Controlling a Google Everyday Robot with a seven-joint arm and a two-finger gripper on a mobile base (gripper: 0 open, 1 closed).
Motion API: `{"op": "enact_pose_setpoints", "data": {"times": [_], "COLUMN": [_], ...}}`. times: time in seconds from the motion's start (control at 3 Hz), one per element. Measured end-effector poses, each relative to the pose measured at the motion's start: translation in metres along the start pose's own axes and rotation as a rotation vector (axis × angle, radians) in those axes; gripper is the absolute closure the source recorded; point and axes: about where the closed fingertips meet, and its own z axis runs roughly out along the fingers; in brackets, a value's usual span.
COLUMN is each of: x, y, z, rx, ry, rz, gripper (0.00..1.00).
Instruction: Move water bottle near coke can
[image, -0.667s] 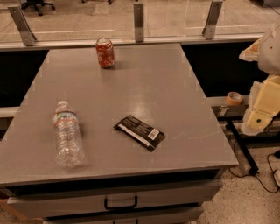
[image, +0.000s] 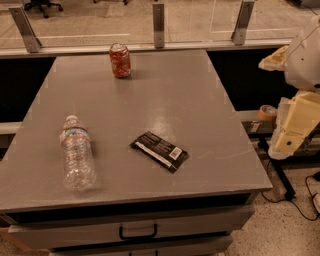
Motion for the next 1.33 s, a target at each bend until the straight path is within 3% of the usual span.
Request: {"op": "enact_pose_setpoints", "data": {"times": [0.33,0.67,1.0,1.33], "x": [-0.042,-0.084,-0.090,-0.094], "y": [0.021,0.035,0.035,0.036], "z": [0.018,0.039,0.040,0.035], "rx": [-0.052,-0.033,-0.021,-0.018], "ry": [-0.053,-0.054,-0.059,-0.076], "rz": [-0.087,-0.045,0.039,0.037], "gripper": [0.00,0.00,0.00,0.00]}}
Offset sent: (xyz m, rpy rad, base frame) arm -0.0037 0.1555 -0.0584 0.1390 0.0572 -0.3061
